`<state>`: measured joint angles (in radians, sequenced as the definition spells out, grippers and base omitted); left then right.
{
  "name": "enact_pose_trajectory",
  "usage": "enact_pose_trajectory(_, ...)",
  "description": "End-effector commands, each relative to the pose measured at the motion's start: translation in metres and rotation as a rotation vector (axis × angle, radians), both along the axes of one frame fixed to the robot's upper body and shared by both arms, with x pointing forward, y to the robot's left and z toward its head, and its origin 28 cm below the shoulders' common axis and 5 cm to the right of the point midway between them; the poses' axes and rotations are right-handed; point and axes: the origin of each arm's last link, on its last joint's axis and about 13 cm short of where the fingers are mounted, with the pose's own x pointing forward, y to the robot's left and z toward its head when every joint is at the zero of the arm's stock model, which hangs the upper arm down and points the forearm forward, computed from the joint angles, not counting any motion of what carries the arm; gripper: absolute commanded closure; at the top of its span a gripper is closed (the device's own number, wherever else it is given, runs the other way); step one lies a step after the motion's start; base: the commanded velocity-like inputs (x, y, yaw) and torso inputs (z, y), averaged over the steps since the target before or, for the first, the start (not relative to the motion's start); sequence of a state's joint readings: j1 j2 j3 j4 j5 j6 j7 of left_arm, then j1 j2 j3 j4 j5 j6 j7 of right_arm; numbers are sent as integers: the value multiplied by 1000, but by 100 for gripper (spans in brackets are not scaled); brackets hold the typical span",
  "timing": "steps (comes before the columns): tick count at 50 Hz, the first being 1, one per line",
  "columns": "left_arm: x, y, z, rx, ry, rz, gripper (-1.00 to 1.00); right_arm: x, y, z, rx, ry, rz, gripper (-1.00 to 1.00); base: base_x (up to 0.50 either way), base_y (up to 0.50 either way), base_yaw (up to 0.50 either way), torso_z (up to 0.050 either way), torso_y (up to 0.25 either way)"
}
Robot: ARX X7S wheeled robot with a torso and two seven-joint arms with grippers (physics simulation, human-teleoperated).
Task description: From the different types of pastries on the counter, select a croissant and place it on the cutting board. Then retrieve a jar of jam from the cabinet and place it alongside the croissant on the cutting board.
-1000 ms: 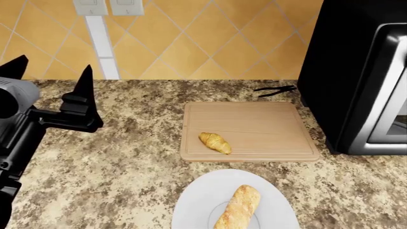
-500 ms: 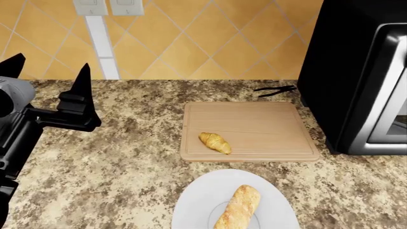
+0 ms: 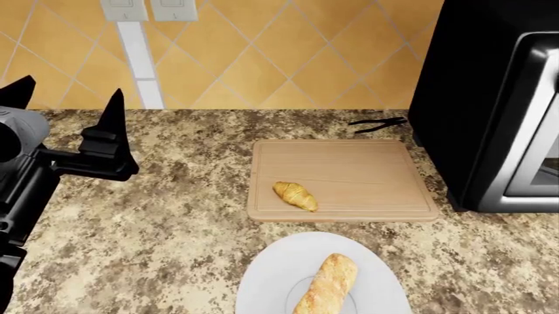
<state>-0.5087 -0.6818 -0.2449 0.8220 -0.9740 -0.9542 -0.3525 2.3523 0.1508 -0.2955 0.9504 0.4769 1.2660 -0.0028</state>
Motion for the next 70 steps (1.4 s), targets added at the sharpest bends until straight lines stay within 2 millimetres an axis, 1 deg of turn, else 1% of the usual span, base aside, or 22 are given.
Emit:
enact_pose_trajectory(1, 0, 0, 0, -3, 0, 1, -100, 23, 7, -45, -152, 363, 76, 100, 0, 0, 0, 0, 0)
enact_pose_trajectory(6, -1, 0, 0, -4, -1, 0, -100, 19, 5, -42, -198, 326, 58, 100, -2, 0, 1, 0, -6)
enact_pose_trajectory(12, -1, -1, 0, -4, -1, -1, -100, 5, 2, -24, -222, 167, 15, 100, -2, 0, 0, 0, -3)
enact_pose_trajectory(17, -1, -2, 0, -4, 0, -3, -100, -9, -1, -7, -230, 12, -12, 100, -6, -2, -4, 0, 0)
enact_pose_trajectory(20, -1, -2, 0, -4, -1, -4, -100, -17, -2, 0, -230, -44, -17, 100, -3, -1, -4, 0, 0)
enact_pose_trajectory(29, 0, -2, -1, -7, 0, -1, -100, -53, 4, 15, -286, -209, 29, 100, 0, 0, 0, 0, 0)
enact_pose_trajectory(34, 1, -2, -2, -9, 0, -1, -100, -69, 9, 19, -325, -264, 43, 100, 0, 0, 0, 0, 0)
enact_pose_trajectory(41, 1, -1, -3, -13, 0, 3, -100, -93, 18, 16, -345, -343, 102, 100, 0, 0, 0, 0, 0)
enact_pose_trajectory(44, 1, 0, -3, -14, -1, 4, -100, -98, 20, 13, -352, -365, 120, 100, 0, 0, 0, 0, 0)
enact_pose_trajectory(50, 1, 2, -2, -16, -3, 10, -100, -114, 19, -4, -379, -399, 120, 100, 0, 0, 0, 0, 0)
enact_pose_trajectory(60, 1, 1, 0, -14, -8, 11, -100, -137, 10, -25, -392, -436, 106, 100, 0, 0, 0, 0, 0)
enact_pose_trajectory(64, 1, 0, 1, -12, -9, 11, -100, -146, 10, -34, -400, -429, 121, 100, 0, 0, 0, 0, 0)
enact_pose_trajectory(70, 2, 1, 0, -13, -8, 14, -100, -155, 15, -40, -403, -424, 170, 100, 0, 0, 0, 0, 0)
